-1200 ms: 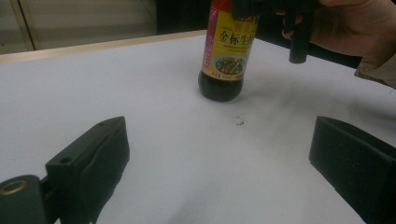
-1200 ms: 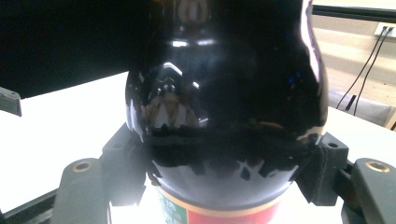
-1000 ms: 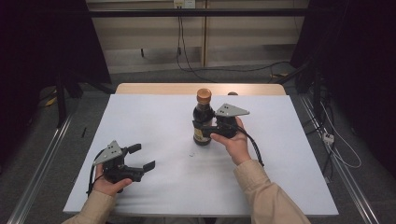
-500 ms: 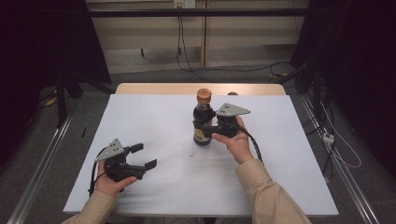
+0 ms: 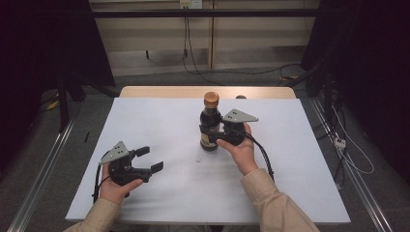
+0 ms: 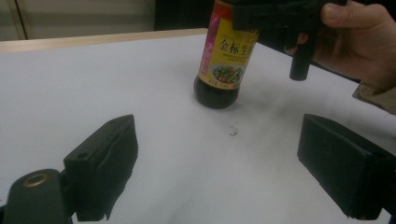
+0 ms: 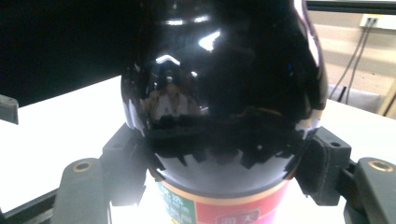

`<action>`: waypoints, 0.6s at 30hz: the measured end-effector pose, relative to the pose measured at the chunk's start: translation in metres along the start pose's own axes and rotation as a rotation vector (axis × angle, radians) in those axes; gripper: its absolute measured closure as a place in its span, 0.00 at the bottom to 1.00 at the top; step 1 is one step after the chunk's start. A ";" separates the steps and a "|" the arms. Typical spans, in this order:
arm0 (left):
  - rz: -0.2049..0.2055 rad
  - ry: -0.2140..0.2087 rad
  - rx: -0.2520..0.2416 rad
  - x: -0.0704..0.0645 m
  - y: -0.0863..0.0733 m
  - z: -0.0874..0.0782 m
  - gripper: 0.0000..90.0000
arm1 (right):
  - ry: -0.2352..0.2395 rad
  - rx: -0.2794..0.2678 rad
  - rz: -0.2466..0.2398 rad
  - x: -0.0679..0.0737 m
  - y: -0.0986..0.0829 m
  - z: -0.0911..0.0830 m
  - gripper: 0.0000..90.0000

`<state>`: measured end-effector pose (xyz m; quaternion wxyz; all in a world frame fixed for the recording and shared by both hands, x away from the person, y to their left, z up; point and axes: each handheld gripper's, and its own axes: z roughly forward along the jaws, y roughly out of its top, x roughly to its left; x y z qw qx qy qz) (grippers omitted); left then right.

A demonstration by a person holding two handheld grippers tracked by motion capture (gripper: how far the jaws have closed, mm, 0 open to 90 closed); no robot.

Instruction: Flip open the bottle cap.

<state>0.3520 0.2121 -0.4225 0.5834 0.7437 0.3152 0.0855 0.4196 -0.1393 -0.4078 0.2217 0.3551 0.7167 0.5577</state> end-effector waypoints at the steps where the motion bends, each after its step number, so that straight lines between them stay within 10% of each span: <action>1: 0.000 0.000 0.000 0.000 0.000 0.000 0.13 | -0.009 0.000 0.007 0.001 0.000 0.000 0.32; 18: 0.023 -0.009 0.055 -0.004 0.034 0.016 0.42 | -0.019 0.002 -0.001 0.001 -0.001 0.000 0.34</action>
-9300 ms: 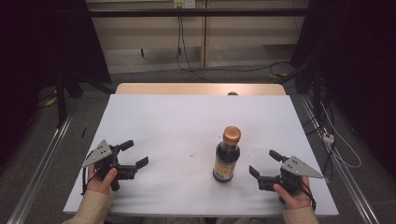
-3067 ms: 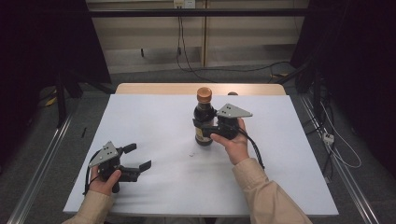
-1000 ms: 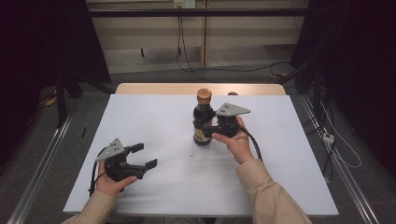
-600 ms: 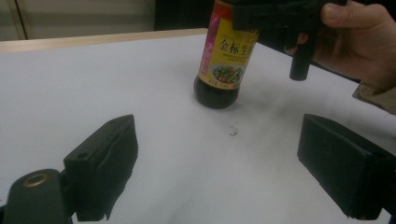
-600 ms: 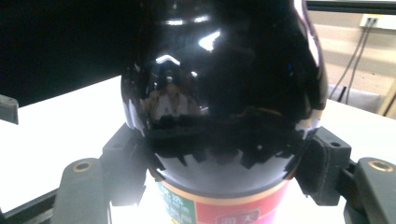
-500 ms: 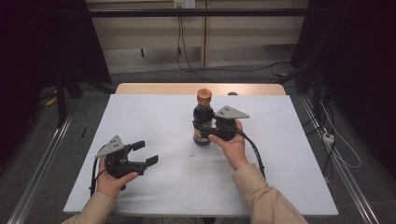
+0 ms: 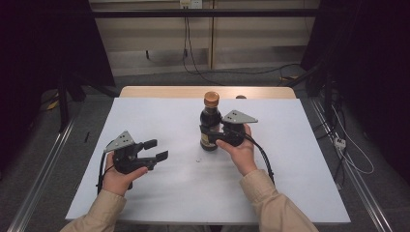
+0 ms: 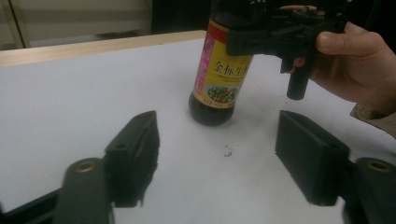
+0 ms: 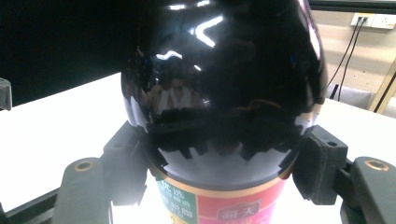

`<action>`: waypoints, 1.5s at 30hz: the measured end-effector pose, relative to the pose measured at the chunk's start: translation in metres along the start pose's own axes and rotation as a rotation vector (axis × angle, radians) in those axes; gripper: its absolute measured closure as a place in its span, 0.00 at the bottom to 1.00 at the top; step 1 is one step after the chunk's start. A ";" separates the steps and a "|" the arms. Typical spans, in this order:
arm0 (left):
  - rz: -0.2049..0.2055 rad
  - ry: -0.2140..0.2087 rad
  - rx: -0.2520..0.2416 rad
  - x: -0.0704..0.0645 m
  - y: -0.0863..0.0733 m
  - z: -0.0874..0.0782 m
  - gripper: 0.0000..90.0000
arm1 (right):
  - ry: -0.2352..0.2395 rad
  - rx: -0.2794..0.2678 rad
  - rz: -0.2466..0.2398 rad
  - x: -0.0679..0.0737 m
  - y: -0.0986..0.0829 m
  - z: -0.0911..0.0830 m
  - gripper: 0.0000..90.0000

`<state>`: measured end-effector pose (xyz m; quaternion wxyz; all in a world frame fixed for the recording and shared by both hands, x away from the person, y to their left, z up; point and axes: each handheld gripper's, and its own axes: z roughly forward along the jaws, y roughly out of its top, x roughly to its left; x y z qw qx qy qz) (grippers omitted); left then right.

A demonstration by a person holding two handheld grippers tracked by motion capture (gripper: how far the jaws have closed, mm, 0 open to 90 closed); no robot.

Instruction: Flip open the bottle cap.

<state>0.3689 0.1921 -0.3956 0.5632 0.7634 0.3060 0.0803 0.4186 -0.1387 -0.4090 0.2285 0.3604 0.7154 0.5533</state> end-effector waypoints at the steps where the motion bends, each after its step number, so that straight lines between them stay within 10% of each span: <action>1: 0.000 0.000 0.000 0.000 0.000 0.000 0.50 | 0.001 0.001 -0.001 0.000 0.000 0.000 0.34; 25: 0.080 -0.081 0.097 -0.004 0.081 0.045 0.90 | 0.008 0.014 0.011 0.000 0.000 0.000 0.34; 45: 0.076 -0.097 0.149 0.001 0.108 0.064 1.00 | 0.013 0.022 0.017 -0.001 0.001 0.000 0.33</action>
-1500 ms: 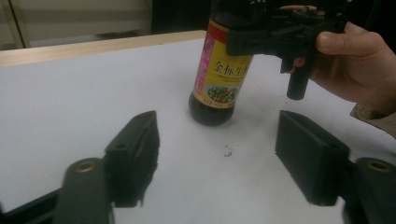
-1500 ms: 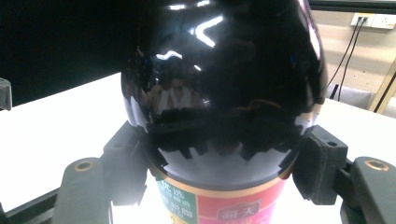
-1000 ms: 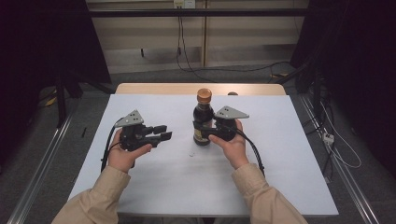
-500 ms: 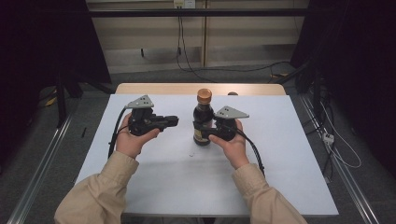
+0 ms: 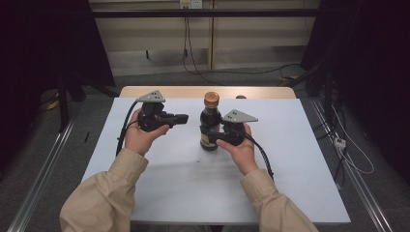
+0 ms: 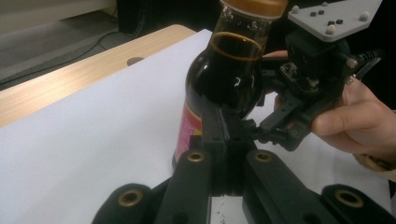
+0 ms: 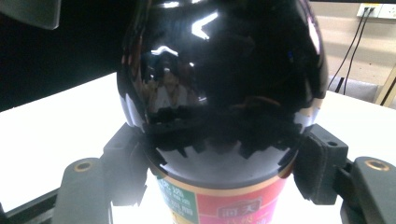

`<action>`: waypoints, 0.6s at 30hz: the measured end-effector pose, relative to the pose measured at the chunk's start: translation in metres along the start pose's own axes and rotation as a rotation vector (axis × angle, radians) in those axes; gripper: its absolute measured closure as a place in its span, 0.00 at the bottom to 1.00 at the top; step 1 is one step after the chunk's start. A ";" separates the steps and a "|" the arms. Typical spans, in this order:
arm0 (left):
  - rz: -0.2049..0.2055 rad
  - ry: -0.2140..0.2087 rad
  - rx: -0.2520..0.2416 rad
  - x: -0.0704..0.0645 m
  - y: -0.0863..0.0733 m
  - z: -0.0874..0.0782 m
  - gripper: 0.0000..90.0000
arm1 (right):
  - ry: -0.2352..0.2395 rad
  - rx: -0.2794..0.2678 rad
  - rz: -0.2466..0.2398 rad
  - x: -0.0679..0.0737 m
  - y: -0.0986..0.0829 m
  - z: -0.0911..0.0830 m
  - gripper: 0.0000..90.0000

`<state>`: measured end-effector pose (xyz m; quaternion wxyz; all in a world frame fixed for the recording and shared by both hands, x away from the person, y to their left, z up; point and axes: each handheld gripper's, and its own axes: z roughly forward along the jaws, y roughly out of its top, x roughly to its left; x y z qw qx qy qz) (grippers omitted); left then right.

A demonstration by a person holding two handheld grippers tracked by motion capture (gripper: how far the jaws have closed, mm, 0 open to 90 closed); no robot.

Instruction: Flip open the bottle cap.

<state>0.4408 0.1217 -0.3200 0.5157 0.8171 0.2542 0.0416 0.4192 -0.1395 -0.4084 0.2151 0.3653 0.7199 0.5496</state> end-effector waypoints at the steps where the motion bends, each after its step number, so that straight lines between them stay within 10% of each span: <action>1: -0.004 -0.004 -0.005 0.000 0.002 0.001 1.00 | 0.000 0.000 0.000 0.000 0.000 0.000 0.33; 18: 0.023 -0.006 0.019 -0.003 0.033 0.018 1.00 | -0.004 0.004 0.002 0.001 0.000 0.000 0.34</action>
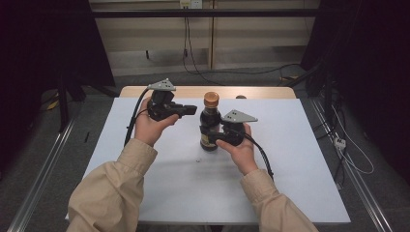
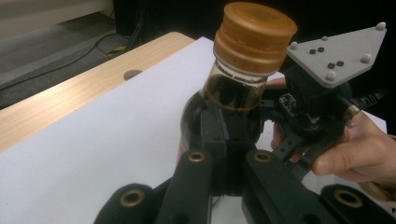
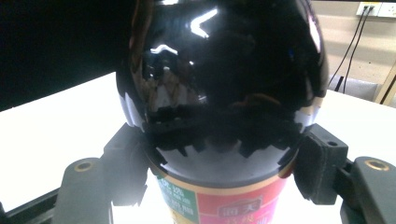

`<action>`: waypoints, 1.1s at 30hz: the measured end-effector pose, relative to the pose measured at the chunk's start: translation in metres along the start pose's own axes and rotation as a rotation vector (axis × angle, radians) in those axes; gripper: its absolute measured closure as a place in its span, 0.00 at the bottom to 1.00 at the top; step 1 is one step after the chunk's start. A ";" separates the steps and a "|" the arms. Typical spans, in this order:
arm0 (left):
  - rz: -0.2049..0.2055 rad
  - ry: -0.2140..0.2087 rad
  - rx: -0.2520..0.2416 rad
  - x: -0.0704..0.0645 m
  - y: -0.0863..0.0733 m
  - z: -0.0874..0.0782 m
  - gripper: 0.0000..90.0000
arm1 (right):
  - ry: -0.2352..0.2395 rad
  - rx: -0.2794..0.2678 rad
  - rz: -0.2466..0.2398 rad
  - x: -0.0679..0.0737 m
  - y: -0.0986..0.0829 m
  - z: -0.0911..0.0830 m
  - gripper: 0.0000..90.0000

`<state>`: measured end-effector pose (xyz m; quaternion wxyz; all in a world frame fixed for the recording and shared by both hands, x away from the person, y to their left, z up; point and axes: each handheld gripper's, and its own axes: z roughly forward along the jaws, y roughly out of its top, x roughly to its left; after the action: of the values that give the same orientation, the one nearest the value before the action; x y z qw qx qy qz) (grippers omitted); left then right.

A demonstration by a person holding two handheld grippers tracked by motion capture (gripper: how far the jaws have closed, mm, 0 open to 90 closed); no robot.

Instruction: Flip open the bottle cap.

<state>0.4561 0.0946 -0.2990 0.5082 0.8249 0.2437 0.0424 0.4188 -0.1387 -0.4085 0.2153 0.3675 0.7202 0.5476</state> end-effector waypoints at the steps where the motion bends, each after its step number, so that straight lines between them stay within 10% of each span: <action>1: -0.006 -0.008 -0.004 0.000 0.002 0.001 1.00 | 0.001 0.002 -0.001 0.000 0.000 0.000 0.34; 33: 0.041 -0.006 0.016 -0.010 0.037 0.005 1.00 | -0.004 0.024 -0.019 0.000 0.000 0.001 0.35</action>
<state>0.4617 0.0729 -0.2677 0.5012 0.8340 0.2257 0.0485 0.4195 -0.1383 -0.4085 0.2176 0.3640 0.7298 0.5362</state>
